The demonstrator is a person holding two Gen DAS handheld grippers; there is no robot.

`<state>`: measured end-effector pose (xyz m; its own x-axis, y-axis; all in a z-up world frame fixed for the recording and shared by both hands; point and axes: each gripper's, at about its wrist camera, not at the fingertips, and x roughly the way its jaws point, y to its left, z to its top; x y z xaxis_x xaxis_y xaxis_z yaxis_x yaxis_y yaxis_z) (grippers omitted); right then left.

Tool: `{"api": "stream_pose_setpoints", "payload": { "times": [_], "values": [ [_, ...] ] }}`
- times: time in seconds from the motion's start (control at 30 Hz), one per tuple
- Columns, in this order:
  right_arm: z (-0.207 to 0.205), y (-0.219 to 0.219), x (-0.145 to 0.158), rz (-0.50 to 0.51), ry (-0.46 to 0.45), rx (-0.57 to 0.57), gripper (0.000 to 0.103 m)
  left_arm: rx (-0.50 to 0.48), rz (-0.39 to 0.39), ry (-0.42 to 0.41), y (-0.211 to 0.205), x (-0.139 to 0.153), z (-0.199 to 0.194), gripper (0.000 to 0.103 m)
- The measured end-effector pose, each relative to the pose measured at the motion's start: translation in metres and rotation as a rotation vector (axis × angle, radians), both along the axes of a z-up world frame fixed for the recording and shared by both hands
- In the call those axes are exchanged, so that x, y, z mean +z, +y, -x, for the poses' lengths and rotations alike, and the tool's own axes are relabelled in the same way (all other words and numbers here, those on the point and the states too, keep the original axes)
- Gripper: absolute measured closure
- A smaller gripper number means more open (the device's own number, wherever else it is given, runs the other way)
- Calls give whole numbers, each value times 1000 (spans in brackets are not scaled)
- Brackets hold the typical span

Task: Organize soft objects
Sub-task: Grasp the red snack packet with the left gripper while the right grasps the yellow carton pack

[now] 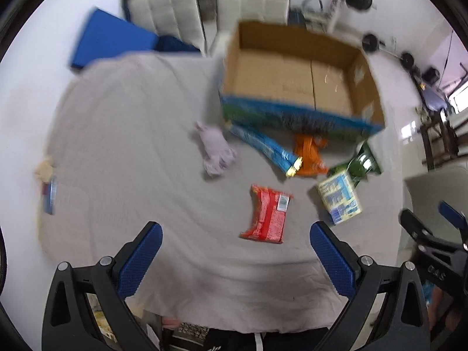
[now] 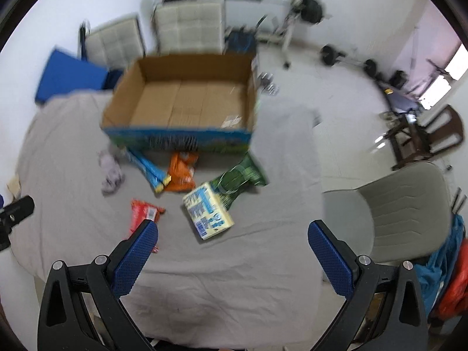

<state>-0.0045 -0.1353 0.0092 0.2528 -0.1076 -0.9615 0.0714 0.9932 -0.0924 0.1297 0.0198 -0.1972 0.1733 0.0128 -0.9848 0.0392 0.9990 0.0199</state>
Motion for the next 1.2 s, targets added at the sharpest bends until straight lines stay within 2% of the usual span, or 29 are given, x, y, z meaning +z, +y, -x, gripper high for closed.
{"api": "stream_pose_setpoints", "payload": {
  "times": [0.07, 0.13, 0.2, 0.23, 0.3, 0.43, 0.47, 0.57, 0.67, 0.77, 0.83, 0.9, 1.07, 1.2],
  "values": [
    [-16, 2, -43, -8, 62, 19, 0, -16, 40, 77, -5, -43, -8, 0],
    [-30, 2, -90, -33, 138, 17, 0, -32, 39, 173, -14, -90, -13, 0],
    [-41, 3, -127, -64, 191, 6, 0, -62, 67, 209, -23, -123, -14, 0],
    [-42, 4, -141, -75, 203, 2, 0, -69, 33, 230, -28, -144, -13, 0],
    [-49, 5, -165, -98, 236, -9, 0, -84, 29, 283, -36, -178, -11, 4],
    [-55, 12, -194, -134, 272, -4, 1, -75, 47, 297, -44, -211, -8, 13],
    [-56, 13, -200, -135, 277, -4, 1, -74, 33, 296, -45, -216, -7, 19],
    [-59, 17, -218, -129, 308, -4, 6, -69, 66, 304, -50, -226, -2, 38],
    [-62, 22, -238, -134, 322, -4, 9, -77, 31, 275, -57, -225, 8, 50],
    [-60, 26, -257, -133, 355, -2, 15, -68, 28, 264, -60, -220, 17, 54],
    [-59, 29, -268, -127, 379, -4, 25, -55, 32, 266, -59, -211, 19, 55],
    [-57, 28, -280, -153, 410, -19, 30, -42, 31, 267, -57, -206, 23, 55],
    [-47, 12, -299, -231, 431, -96, 32, -9, 34, 263, -50, -200, 36, 56],
    [-34, -3, -311, -275, 441, -145, 33, 9, 43, 260, -22, -185, 40, 58]
  ]
}}
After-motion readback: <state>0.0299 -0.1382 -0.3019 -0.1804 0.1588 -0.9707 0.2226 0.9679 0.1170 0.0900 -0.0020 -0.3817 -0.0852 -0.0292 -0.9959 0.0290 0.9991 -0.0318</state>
